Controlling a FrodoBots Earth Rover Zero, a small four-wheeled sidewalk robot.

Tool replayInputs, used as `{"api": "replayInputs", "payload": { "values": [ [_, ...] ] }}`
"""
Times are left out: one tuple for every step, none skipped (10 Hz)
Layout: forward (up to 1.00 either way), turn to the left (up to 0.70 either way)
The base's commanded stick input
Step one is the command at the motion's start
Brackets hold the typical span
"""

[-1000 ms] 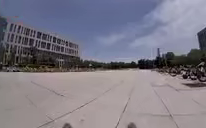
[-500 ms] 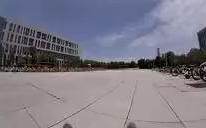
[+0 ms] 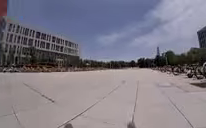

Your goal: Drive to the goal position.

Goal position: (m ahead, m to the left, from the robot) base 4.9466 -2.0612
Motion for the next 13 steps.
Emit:
{"api": "replayInputs", "payload": {
  "values": [
    [0.45, 0.0],
    [0.45, 0.0],
    [0.45, 0.0],
    [0.45, 0.0],
    [0.45, 0.0],
    [0.45, 0.0],
    [0.45, 0.0],
    [0.45, 0.0],
    [0.45, 0.0],
    [0.45, 0.0],
    [0.45, 0.0],
    [0.45, 0.0],
    [0.45, 0.0]
  ]
}}
